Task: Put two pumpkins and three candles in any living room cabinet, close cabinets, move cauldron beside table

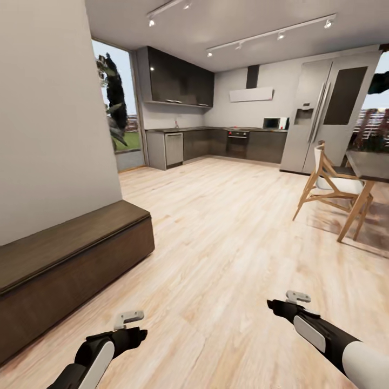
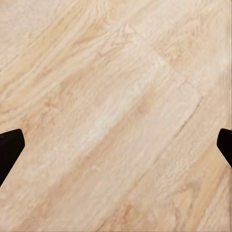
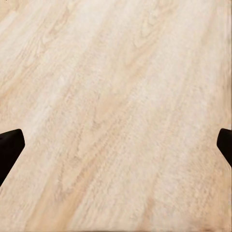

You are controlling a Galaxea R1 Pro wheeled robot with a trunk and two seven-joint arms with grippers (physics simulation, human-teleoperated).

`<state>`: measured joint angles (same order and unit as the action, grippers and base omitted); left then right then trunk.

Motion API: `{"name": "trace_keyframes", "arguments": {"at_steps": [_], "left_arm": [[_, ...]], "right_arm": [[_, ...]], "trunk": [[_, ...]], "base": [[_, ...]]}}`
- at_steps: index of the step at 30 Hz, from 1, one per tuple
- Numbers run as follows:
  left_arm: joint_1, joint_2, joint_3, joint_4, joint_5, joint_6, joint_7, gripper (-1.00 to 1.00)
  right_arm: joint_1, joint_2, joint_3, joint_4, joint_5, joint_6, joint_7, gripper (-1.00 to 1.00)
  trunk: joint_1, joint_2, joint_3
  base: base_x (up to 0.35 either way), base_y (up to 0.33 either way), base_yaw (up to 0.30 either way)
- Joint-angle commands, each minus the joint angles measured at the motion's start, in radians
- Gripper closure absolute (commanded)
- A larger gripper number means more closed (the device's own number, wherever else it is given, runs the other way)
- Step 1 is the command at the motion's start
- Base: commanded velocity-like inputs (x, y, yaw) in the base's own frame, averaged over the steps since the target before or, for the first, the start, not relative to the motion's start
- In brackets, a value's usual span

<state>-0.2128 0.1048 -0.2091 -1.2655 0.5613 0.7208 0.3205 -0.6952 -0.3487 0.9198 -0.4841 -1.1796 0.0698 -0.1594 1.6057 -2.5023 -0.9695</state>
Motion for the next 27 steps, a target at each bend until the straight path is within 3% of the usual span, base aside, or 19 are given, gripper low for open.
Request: {"name": "trace_keyframes", "arguments": {"at_steps": [1, 27], "left_arm": [[0.000, 0.001, -0.002, -0.002, 0.011, 0.002, 0.010, -1.00], [0.000, 0.001, -0.014, -0.002, 0.011, 0.002, 0.009, -1.00]], "right_arm": [[-0.001, -0.001, 0.007, -0.003, -0.005, 0.002, -0.008, -1.00], [-0.001, 0.004, 0.008, 0.004, -0.004, 0.002, -0.008, -1.00]], "trunk": [[0.000, -0.001, -0.001], [0.000, -0.001, -0.001]], "base": [[0.000, 0.000, -0.291], [0.000, 0.000, -0.291]]}}
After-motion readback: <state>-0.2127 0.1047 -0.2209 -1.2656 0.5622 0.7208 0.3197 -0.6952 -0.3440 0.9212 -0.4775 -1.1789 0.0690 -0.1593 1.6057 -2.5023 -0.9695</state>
